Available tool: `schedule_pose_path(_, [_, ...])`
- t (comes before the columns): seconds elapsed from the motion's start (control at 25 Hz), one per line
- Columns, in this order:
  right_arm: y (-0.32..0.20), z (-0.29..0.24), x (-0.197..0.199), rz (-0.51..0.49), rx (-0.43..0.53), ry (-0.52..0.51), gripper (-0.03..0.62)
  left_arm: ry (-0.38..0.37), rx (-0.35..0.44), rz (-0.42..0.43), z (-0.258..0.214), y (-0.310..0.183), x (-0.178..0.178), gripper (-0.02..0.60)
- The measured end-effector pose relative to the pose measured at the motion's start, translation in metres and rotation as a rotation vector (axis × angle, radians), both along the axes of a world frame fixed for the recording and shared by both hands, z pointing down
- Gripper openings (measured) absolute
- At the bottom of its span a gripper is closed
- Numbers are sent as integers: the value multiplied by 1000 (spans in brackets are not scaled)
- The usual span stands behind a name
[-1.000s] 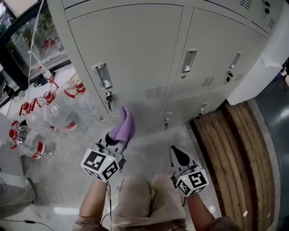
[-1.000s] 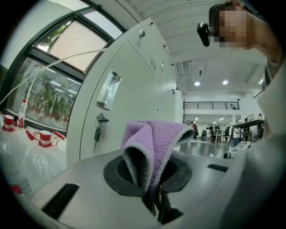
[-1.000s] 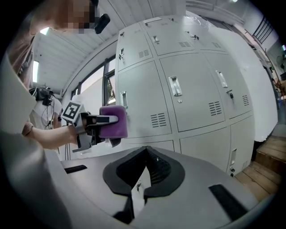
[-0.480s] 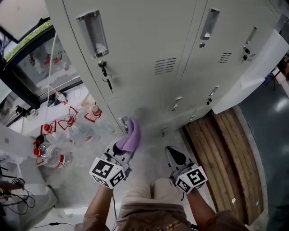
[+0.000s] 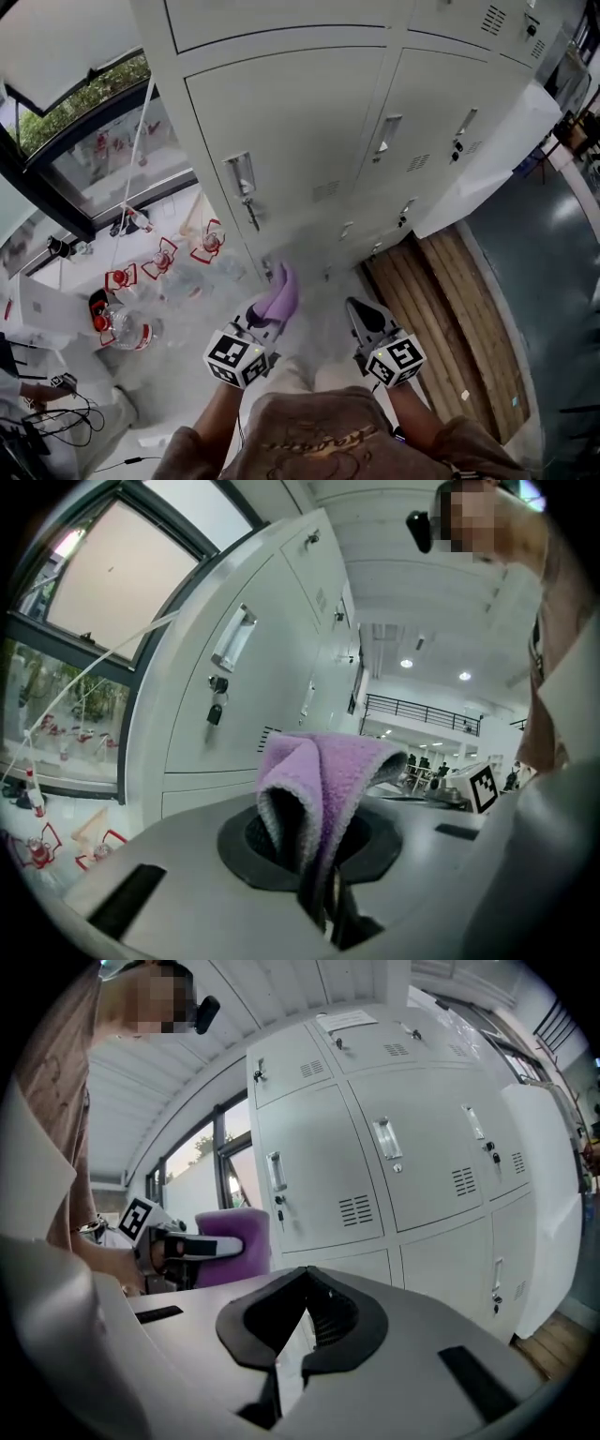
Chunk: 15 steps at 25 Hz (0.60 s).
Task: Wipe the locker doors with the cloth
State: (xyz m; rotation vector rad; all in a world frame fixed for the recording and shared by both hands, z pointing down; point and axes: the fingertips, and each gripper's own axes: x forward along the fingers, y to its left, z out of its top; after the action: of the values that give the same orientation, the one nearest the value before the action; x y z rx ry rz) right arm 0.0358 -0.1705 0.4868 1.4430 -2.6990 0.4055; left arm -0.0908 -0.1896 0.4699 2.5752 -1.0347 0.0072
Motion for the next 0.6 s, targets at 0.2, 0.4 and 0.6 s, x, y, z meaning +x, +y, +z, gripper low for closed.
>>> schedule_pose_path(0.2, [-6,-31,6,20,35,-7,-3,22,2,-18,-18,-1,-2,38])
schedule_pose_path(0.4, [-7,-50,16,18,51,-7,-3,30,15,-74,-31,-4,-1,38])
schedule_pose_path(0.6, [-8,-51,23,-13,54,5,-3,-8,70,-127,-32,0,2,38])
